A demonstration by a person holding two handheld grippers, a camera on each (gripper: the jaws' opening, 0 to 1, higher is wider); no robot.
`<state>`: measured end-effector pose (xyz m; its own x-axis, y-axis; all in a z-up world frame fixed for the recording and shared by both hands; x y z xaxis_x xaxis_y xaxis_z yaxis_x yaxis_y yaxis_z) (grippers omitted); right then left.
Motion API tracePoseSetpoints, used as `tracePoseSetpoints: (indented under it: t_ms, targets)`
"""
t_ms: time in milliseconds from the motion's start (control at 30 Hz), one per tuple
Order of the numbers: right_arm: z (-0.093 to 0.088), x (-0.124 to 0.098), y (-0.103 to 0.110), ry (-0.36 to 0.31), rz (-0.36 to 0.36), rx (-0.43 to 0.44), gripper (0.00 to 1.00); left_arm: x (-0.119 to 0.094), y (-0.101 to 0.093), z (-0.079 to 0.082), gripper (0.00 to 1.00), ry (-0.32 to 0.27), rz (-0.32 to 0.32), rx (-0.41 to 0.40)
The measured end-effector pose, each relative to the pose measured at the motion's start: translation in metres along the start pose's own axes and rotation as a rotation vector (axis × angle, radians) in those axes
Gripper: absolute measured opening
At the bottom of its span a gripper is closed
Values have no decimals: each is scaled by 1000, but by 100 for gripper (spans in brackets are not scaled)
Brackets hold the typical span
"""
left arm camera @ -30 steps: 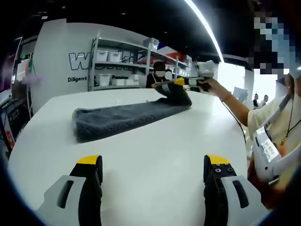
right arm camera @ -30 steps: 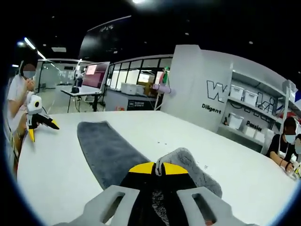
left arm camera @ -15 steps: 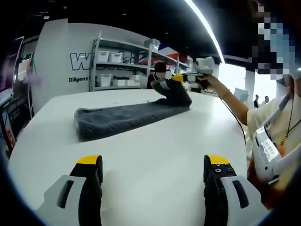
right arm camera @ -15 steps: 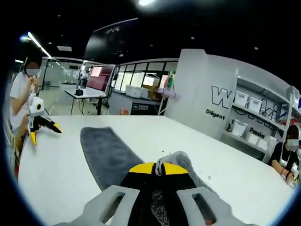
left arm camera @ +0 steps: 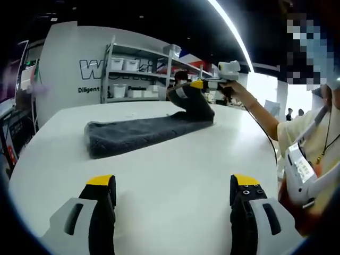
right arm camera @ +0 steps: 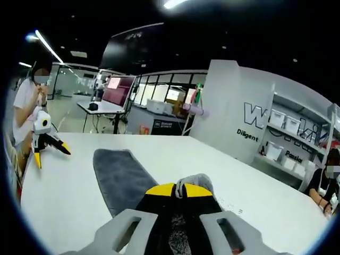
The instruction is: Fold the towel on the table until its edges align and the towel forms a compact rectangular stack.
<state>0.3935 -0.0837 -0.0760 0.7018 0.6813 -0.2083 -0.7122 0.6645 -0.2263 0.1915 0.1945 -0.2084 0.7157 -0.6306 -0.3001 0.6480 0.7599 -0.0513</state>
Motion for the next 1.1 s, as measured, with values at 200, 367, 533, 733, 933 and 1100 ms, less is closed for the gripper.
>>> tracePoseSetpoints:
  t_ms: [200,367,533,733,933,1100]
  targets:
    - [7,8,6,-11,12,-10,1,2,-4,-3,87,0,3,0]
    - [12,16,12,-17,27,-16,1,1,-4,-4,87,1,7,-1]
    - [20,22,17,-28,42,-22,1,-1,-2,-4,87,-2,10,-6]
    - [30,27,22,-45,52,-31,1,-3,1,-4,87,-3,14,-8]
    - [40,34,28,-61,65,-35,1,-3,1,-4,87,0,10,-7]
    - [50,40,31,-76,74,-40,1,-4,2,-4,87,-2,10,-8]
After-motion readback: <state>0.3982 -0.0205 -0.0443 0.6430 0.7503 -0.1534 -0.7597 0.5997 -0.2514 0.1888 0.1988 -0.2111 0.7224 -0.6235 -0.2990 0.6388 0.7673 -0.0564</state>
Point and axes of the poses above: the point that each gripper's makers call its tool centre point, and the gripper's own axes: x roughly forward along the fingers, y roughly to its left, z roughly out of its top, the point moved 2 cm from there along -x, roughly backward along the fingers, and after that the axes turned 3 degrees about x, right-handed, at the moved point
